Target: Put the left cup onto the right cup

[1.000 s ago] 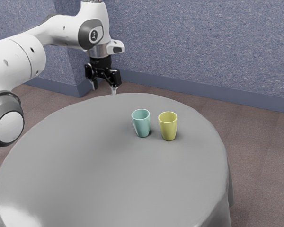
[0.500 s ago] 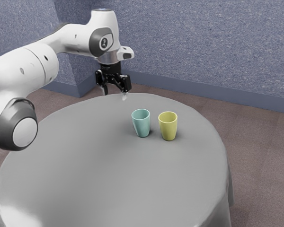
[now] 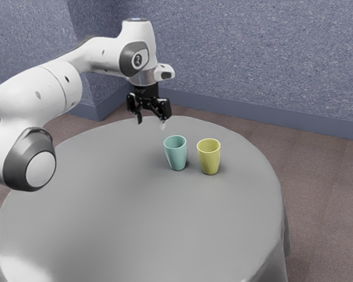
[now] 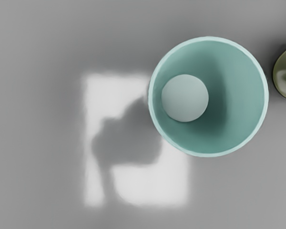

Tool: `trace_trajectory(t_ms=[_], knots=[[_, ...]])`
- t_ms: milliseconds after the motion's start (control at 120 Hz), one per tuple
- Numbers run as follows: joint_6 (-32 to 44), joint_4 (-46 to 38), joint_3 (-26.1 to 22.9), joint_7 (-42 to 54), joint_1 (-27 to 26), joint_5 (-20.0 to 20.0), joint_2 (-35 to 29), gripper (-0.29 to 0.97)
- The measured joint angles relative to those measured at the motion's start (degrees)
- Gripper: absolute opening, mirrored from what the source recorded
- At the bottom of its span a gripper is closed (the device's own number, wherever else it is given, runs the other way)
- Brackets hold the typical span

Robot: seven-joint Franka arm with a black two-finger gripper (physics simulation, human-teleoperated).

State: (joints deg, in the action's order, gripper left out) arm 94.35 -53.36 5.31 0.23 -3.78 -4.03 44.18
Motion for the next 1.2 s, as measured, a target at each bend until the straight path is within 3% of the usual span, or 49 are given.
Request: trace_trajectory(t_ms=[592,1200], knots=[[0.04,6.56,-1.09,-1.51,0.5,-0.02,5.88,0.66],[0.13,8.14,-2.87,-4.42,1.64,-0.09,8.88,0.66]])
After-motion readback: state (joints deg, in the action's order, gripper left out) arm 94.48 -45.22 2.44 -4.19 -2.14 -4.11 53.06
